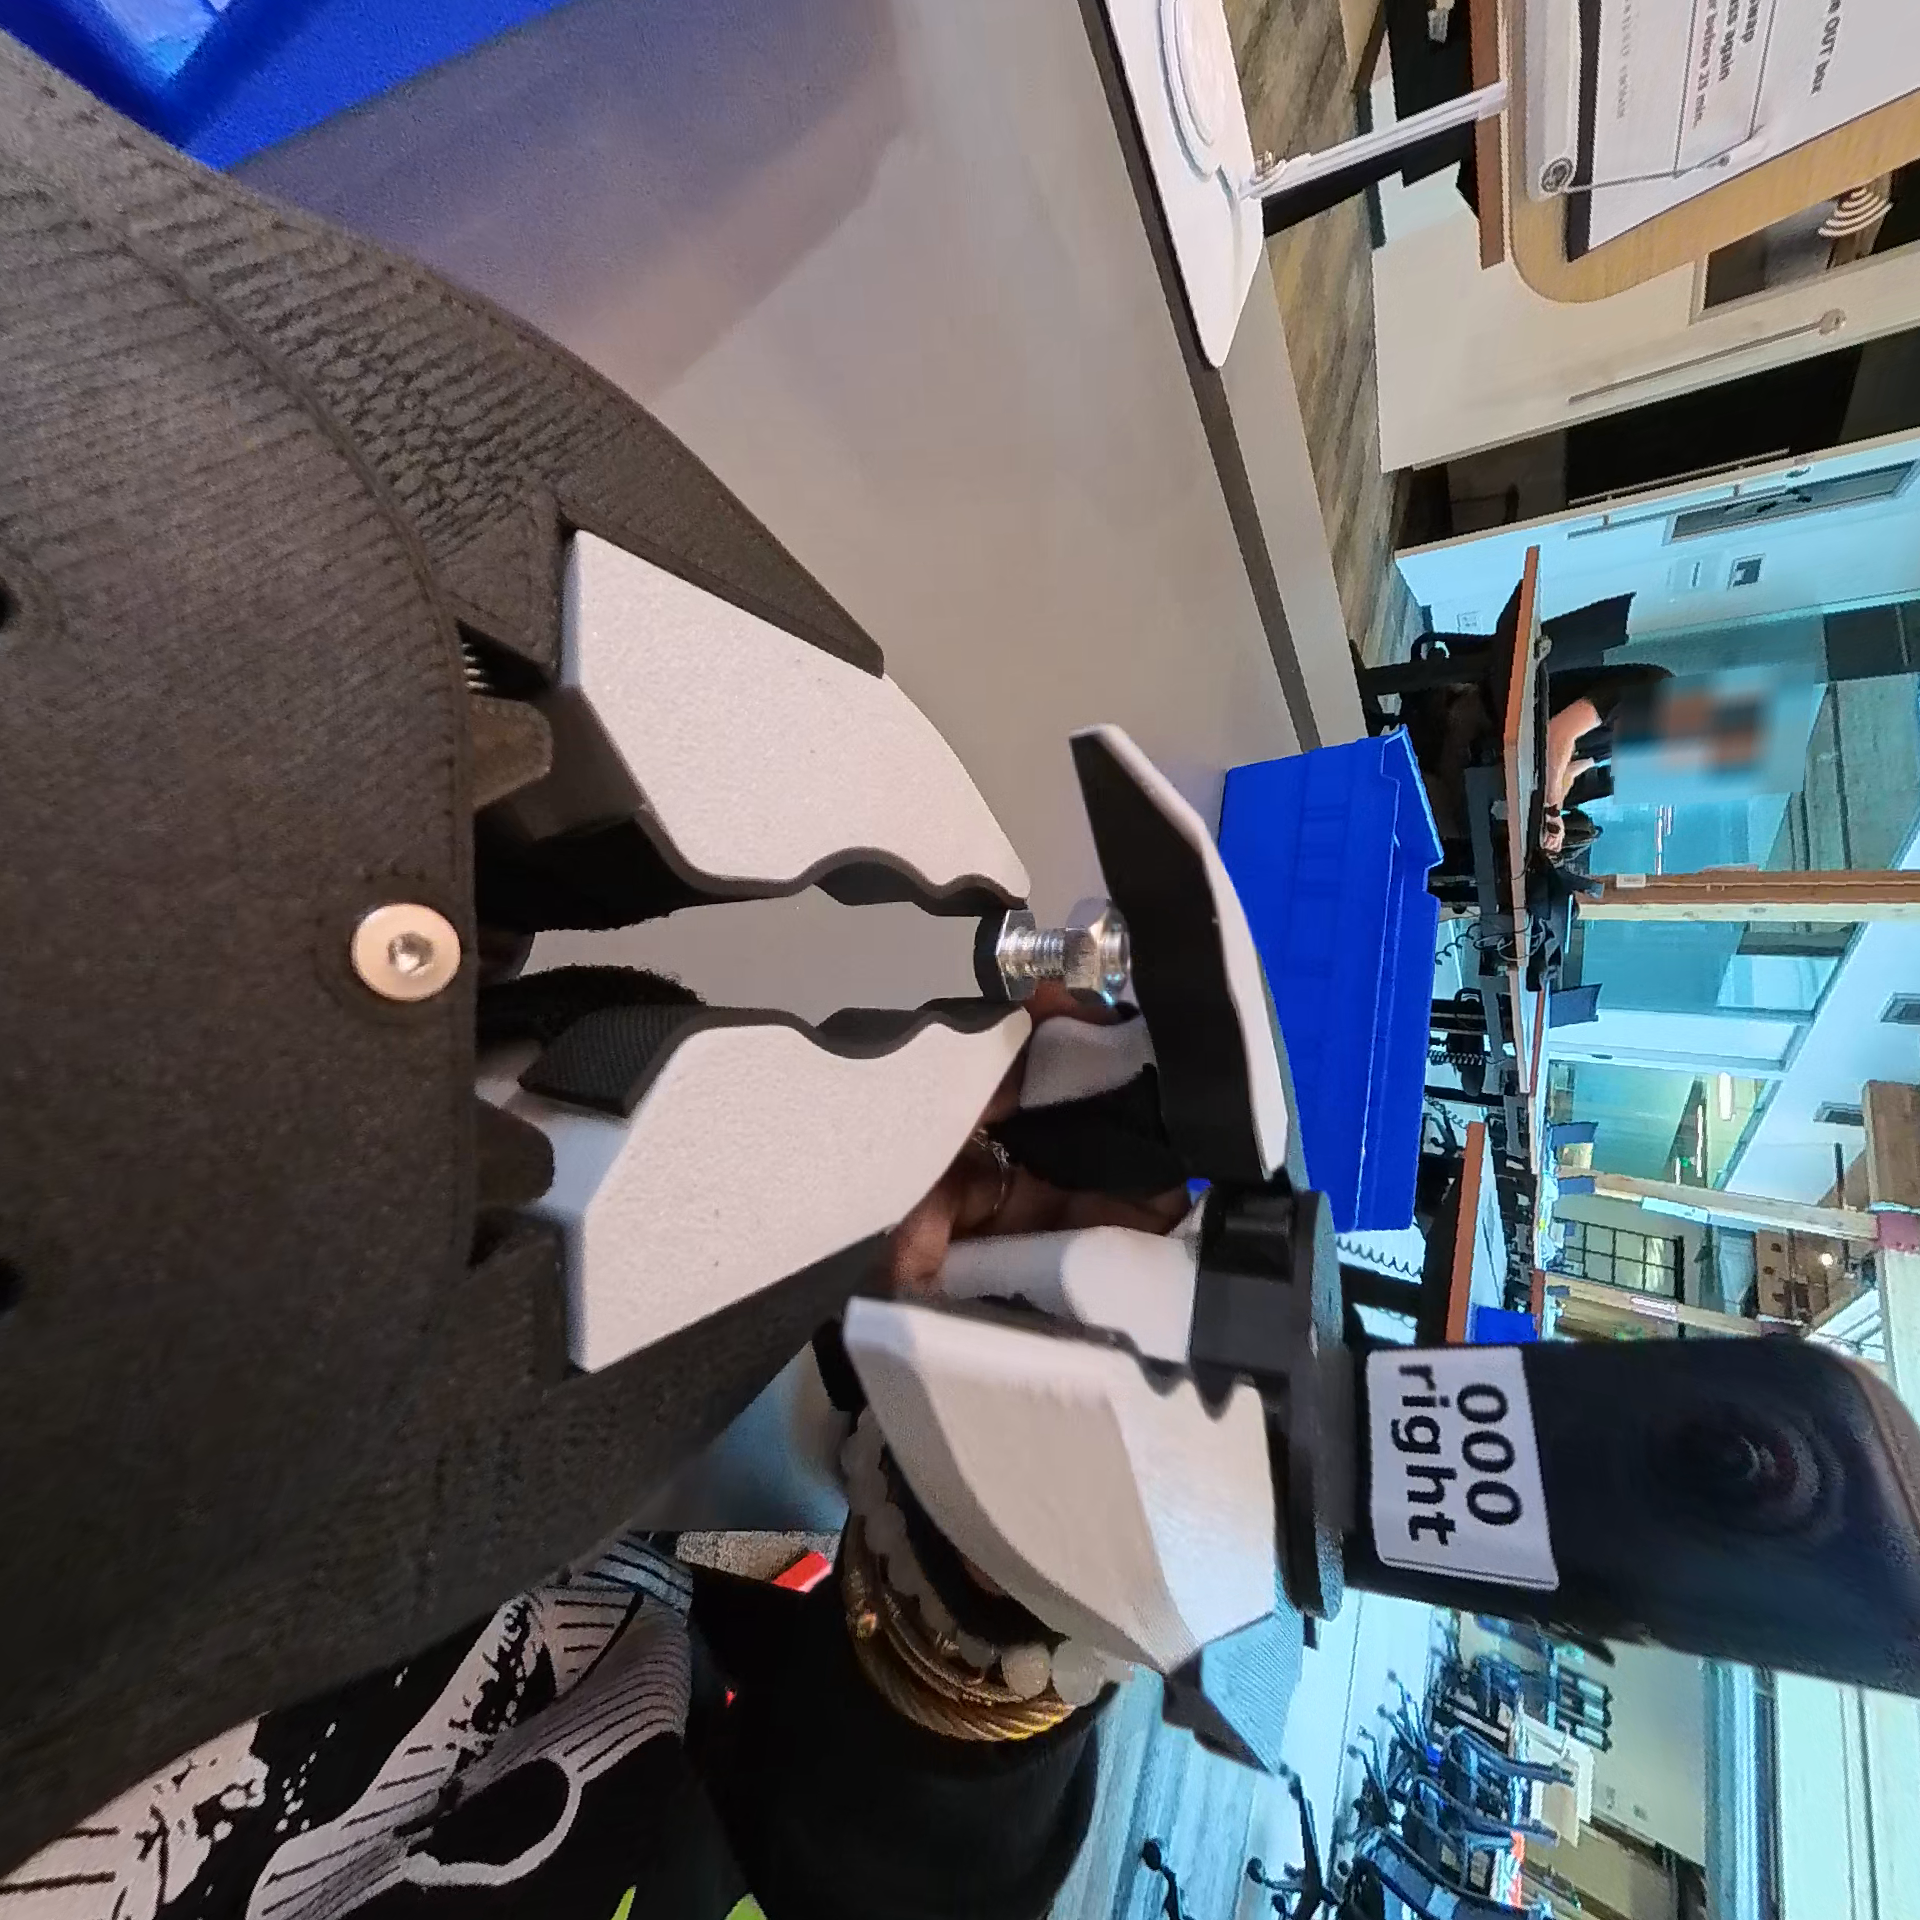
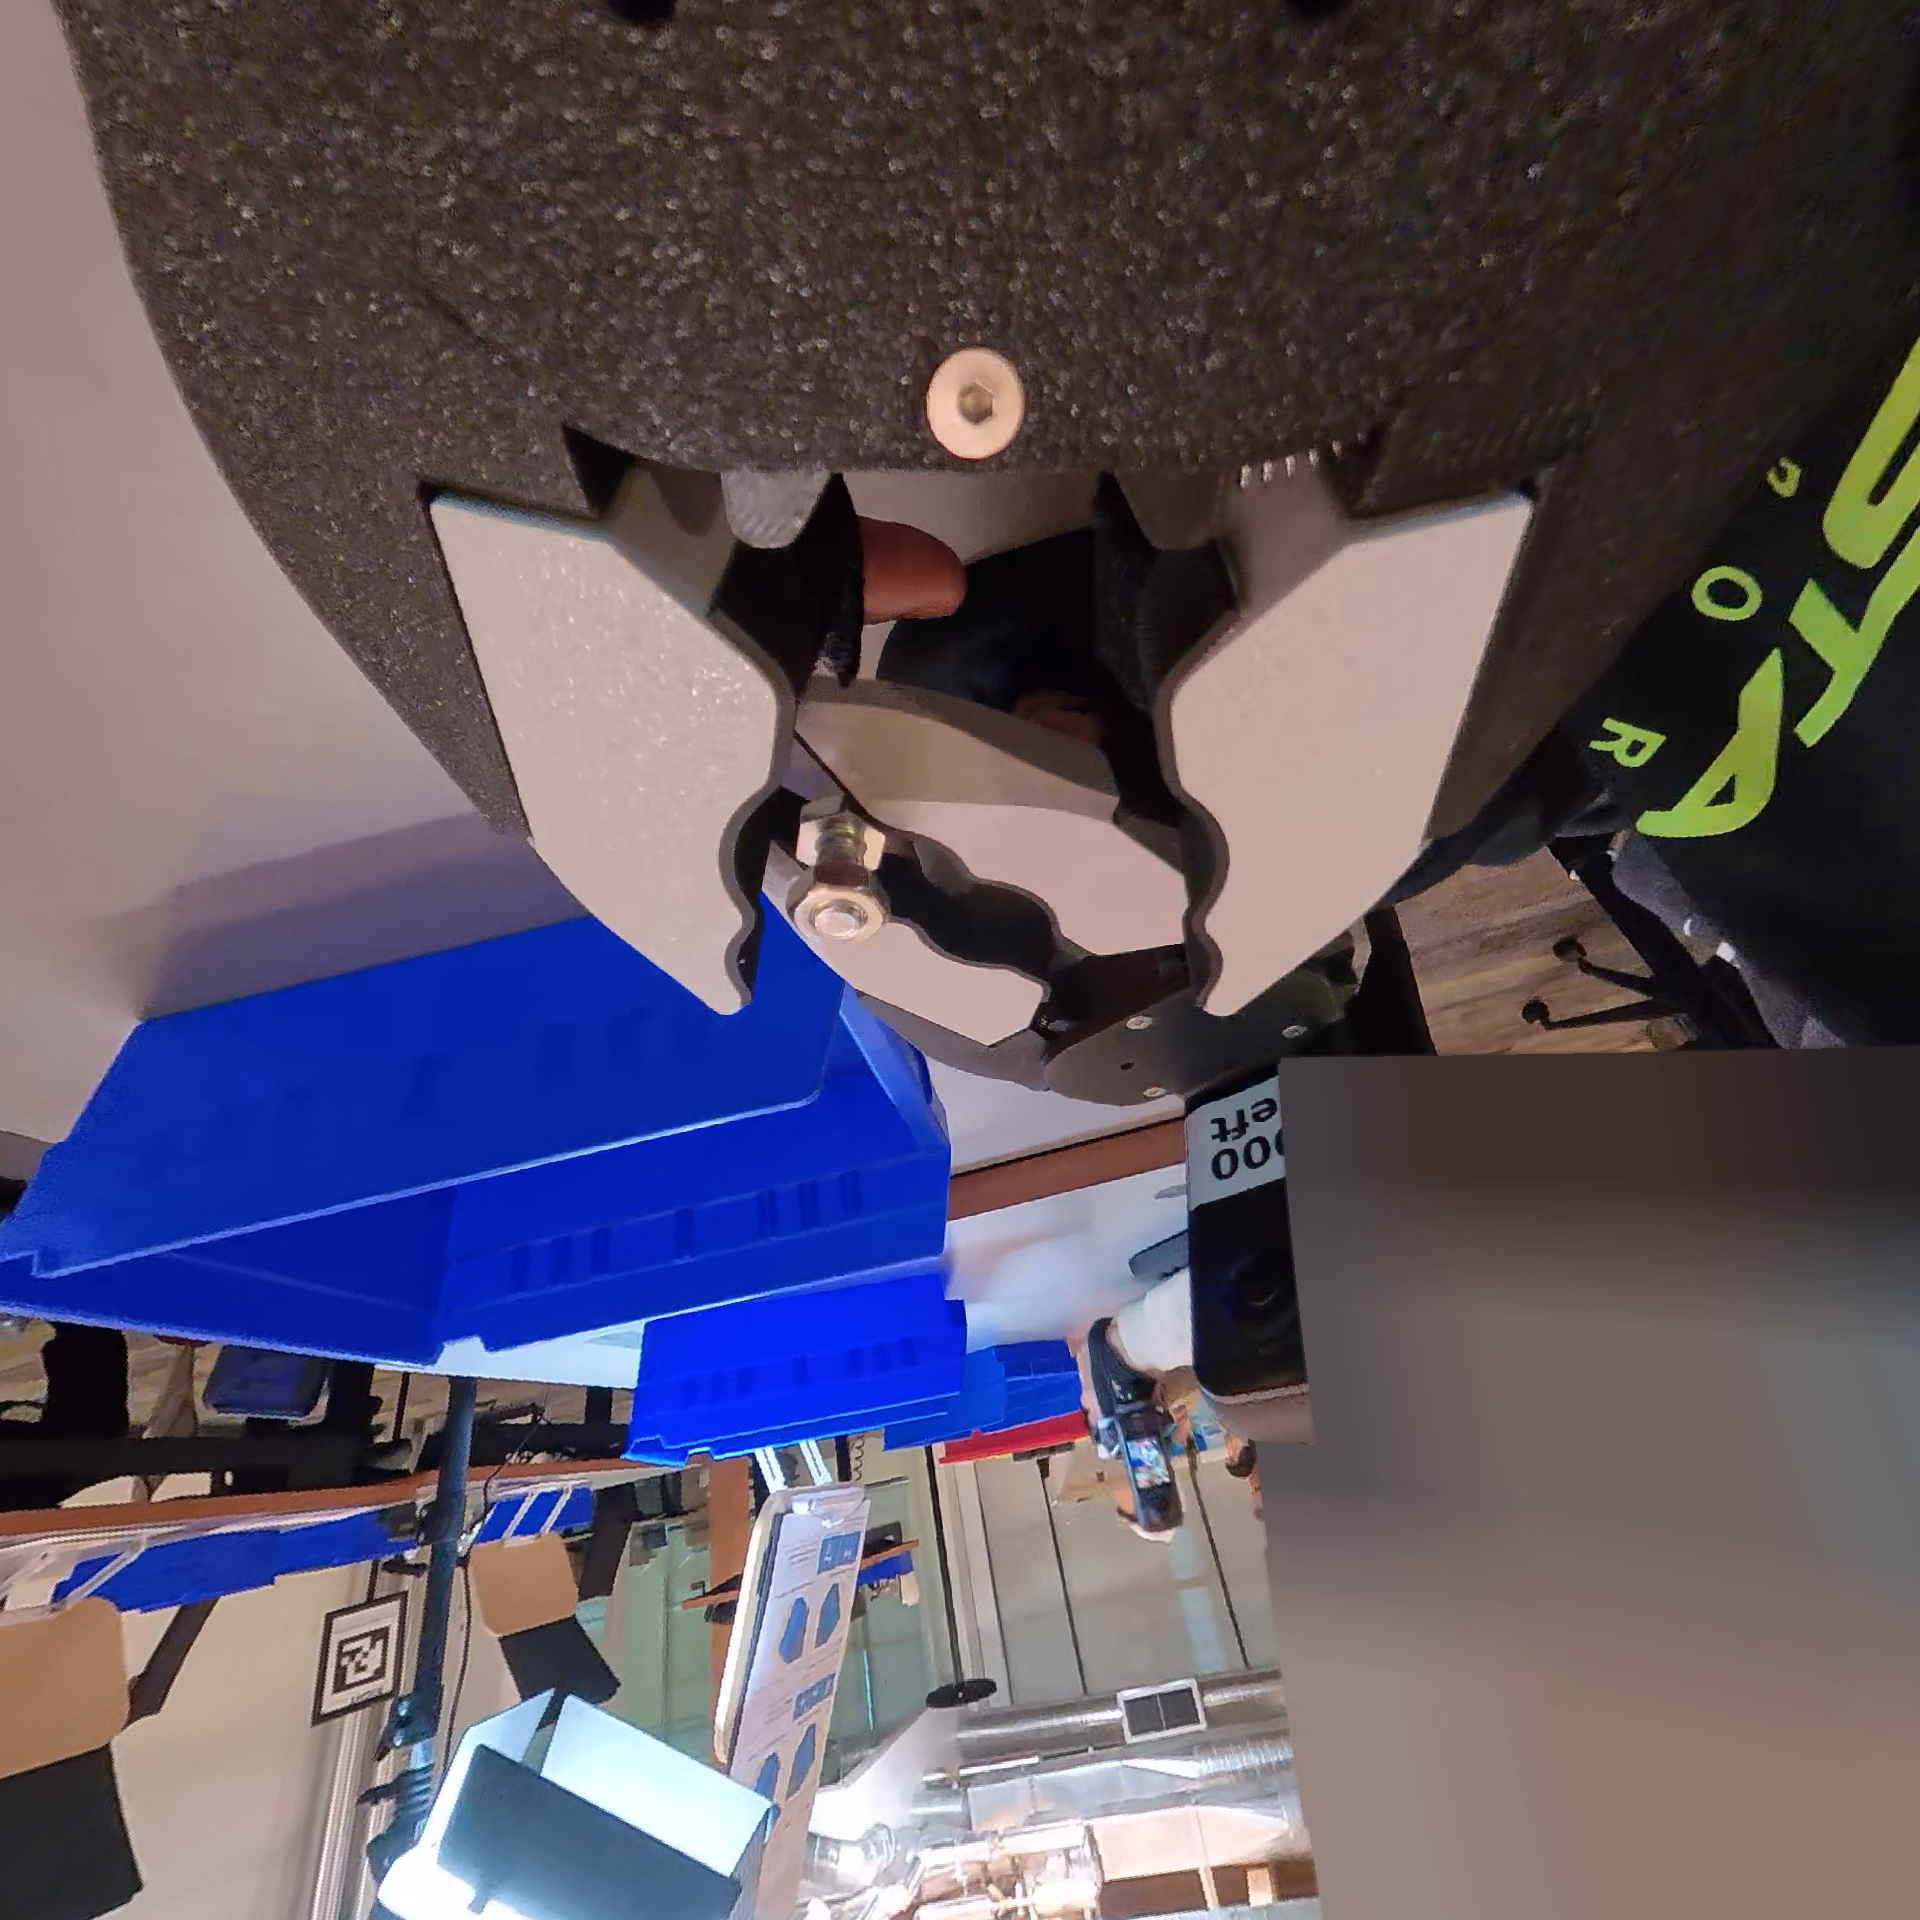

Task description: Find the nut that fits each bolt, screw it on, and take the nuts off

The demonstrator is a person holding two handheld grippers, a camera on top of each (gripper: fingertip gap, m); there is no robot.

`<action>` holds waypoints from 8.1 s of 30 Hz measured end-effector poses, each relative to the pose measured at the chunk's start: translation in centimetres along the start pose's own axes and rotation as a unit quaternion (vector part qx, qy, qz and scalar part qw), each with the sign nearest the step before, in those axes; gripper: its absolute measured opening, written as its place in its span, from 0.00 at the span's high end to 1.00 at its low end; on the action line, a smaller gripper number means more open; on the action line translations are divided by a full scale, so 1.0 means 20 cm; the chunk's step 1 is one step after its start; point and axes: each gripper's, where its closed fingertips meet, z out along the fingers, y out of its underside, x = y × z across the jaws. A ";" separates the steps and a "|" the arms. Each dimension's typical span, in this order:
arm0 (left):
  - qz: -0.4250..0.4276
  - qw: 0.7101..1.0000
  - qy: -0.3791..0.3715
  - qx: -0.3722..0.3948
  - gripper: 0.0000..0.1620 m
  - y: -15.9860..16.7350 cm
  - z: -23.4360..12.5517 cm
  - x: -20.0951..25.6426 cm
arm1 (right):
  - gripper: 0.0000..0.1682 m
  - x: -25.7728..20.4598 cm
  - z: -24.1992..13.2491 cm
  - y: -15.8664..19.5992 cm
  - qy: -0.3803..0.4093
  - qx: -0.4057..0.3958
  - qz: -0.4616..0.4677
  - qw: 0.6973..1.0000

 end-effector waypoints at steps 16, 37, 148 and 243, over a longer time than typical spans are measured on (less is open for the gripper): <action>-0.003 1.000 -0.003 0.001 0.91 0.00 0.00 -0.01 | 0.60 -0.03 -0.13 0.02 0.019 0.005 0.008 1.000; -0.002 1.000 -0.002 -0.002 0.91 0.00 0.00 0.00 | 0.61 0.02 -0.01 0.02 0.012 -0.016 -0.017 1.000; -0.032 0.999 -0.006 -0.003 0.77 0.00 0.01 -0.04 | 0.95 2.02 -1.93 0.20 0.542 -0.297 0.143 0.773; 0.007 0.988 0.137 -0.074 0.96 -0.23 -0.26 -0.11 | 0.71 0.65 -0.93 0.16 0.258 -0.103 -0.041 0.960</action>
